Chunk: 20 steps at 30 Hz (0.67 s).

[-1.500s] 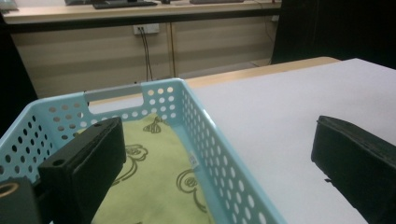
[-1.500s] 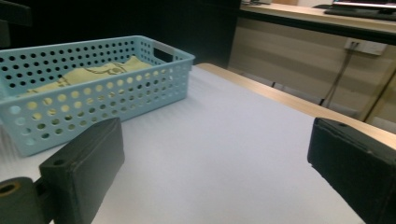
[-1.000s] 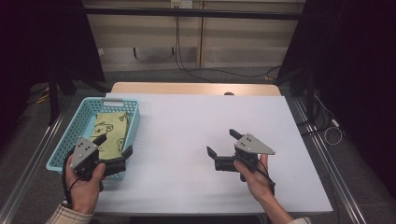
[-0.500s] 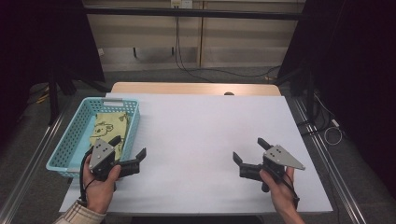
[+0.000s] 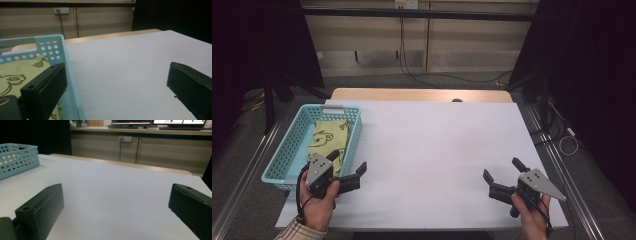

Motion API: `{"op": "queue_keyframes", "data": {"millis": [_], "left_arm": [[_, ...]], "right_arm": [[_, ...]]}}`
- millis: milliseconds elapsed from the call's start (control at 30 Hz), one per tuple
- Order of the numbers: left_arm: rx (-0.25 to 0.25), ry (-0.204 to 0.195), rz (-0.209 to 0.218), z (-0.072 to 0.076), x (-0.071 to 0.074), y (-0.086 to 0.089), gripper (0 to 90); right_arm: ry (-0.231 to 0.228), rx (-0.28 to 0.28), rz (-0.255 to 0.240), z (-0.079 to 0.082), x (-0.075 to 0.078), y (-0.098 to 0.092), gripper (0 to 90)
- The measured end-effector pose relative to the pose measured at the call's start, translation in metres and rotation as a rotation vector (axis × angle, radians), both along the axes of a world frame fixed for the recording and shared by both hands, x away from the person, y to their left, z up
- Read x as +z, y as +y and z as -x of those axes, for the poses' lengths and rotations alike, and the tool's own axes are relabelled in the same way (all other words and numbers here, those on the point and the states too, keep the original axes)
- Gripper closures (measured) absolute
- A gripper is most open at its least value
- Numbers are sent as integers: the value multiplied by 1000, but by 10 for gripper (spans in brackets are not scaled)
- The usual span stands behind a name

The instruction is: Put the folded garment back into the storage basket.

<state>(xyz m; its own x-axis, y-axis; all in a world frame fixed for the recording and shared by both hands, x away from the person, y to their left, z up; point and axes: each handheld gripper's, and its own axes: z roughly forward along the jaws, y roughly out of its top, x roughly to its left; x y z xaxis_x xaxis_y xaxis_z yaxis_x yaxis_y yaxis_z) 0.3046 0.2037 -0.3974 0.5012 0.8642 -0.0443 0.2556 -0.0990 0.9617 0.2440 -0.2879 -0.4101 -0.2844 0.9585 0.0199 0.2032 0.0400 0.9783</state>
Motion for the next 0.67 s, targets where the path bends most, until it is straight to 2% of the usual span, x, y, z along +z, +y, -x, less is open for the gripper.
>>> {"op": "queue_keyframes", "data": {"millis": [133, 167, 300, 333, 400, 467, 600, 667], "left_arm": [[25, 0, 8, 8, -3, 7, 33], [28, 4, 23, 10, -4, 9, 32], [45, 3, 4, 17, -6, 14, 32], [49, 3, 16, 17, -7, 13, 32], [50, 0, 0, 17, -7, 13, 32], [38, -5, 9, 16, -7, 13, 32], [65, 27, 33, 13, -6, 13, 18], [58, 36, 30, 11, -6, 14, 18]], "right_arm": [[15, -7, -12, 5, -5, -4, 0], [13, -6, -20, 6, -5, -4, 0], [10, -12, -21, 12, -9, -5, 0], [18, -5, -18, 13, -11, -4, 0], [29, -2, -19, 13, -13, -3, 0], [26, -4, -23, 12, -14, -3, 0], [10, -4, -19, 10, -13, -2, 0], [10, 1, -23, 9, -13, -2, 0]]}}
